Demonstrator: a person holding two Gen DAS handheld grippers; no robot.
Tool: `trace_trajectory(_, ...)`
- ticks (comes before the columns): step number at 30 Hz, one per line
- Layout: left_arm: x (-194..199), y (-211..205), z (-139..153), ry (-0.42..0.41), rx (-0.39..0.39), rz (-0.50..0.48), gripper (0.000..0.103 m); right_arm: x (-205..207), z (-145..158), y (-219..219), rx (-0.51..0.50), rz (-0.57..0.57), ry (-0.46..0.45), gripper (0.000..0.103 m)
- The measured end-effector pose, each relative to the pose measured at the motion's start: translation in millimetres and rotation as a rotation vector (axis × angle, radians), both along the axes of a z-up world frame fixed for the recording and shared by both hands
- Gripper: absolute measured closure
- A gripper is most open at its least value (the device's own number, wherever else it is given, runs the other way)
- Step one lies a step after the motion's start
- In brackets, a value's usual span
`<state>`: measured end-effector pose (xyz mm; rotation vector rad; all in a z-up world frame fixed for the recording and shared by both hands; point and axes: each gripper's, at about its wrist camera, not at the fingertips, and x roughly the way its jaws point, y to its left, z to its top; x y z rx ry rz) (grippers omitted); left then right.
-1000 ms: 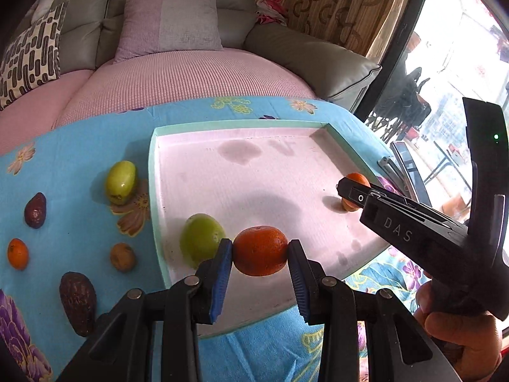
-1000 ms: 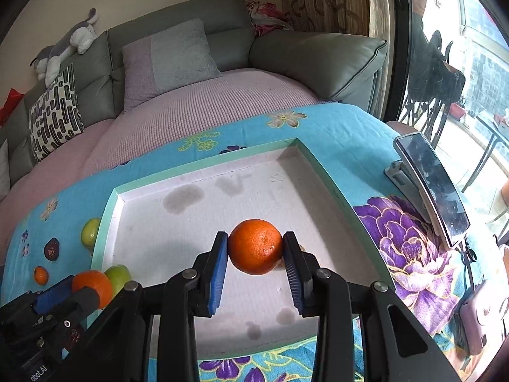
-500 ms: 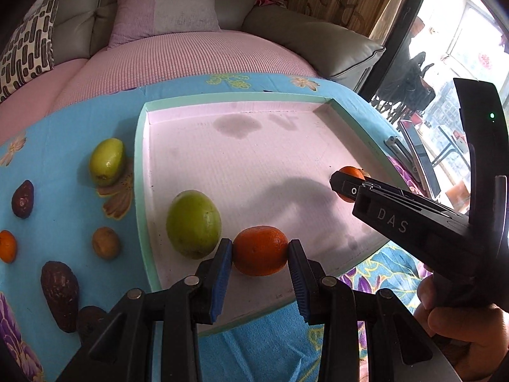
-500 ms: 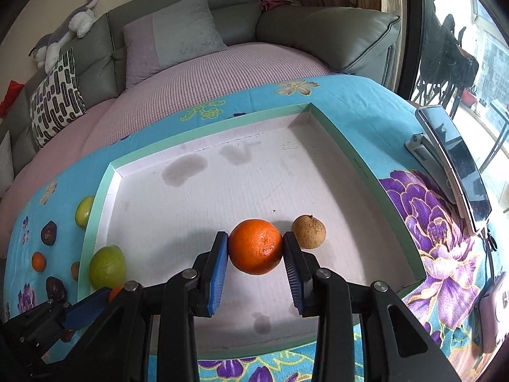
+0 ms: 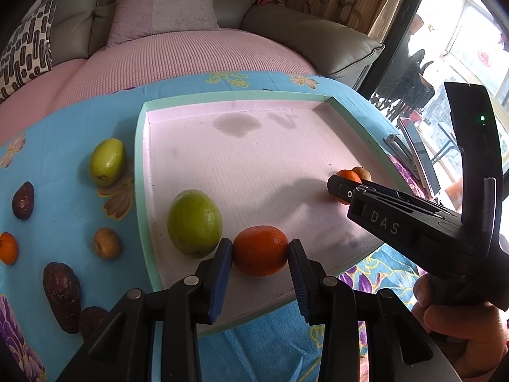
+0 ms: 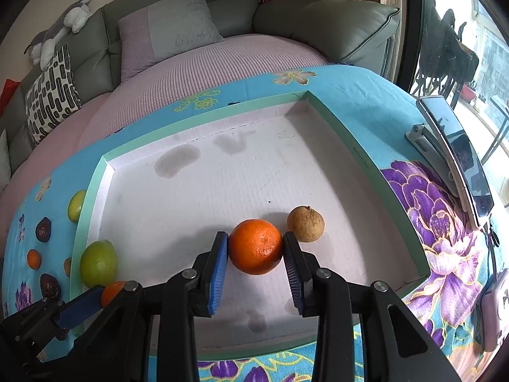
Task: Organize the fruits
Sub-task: 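Lower and open the left gripper in the tray while the right gripper releases its tangerine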
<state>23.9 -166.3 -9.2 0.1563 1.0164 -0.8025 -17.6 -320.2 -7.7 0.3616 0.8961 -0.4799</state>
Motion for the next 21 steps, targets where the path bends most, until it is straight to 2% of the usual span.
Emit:
trace_trajectory(6, 1, 1, 1, -0.001, 0.004, 0.001, 0.063, 1, -2, 0, 0.001, 0.0, 0.009, 0.066)
trace_trajectory(16, 2, 15, 25, -0.057, -0.027, 0.015, 0.06, 3, -2, 0, -0.004, 0.001, 0.017, 0.066)
trace_trajectory(17, 4, 20, 28, -0.064, -0.032, 0.025, 0.058, 3, -2, 0, -0.005, 0.003, 0.018, 0.066)
trace_trajectory(19, 10, 31, 33, -0.087, -0.032, 0.063, 0.047, 3, -1, 0, -0.003, 0.005, 0.007, 0.065)
trace_trajectory(20, 13, 36, 35, -0.105, -0.021, 0.088, 0.045, 3, 0, 0, -0.003, 0.004, 0.002, 0.065)
trace_trajectory(21, 16, 42, 37, -0.127, -0.004, 0.117, 0.043, 2, 2, 1, -0.005, 0.003, -0.004, 0.059)
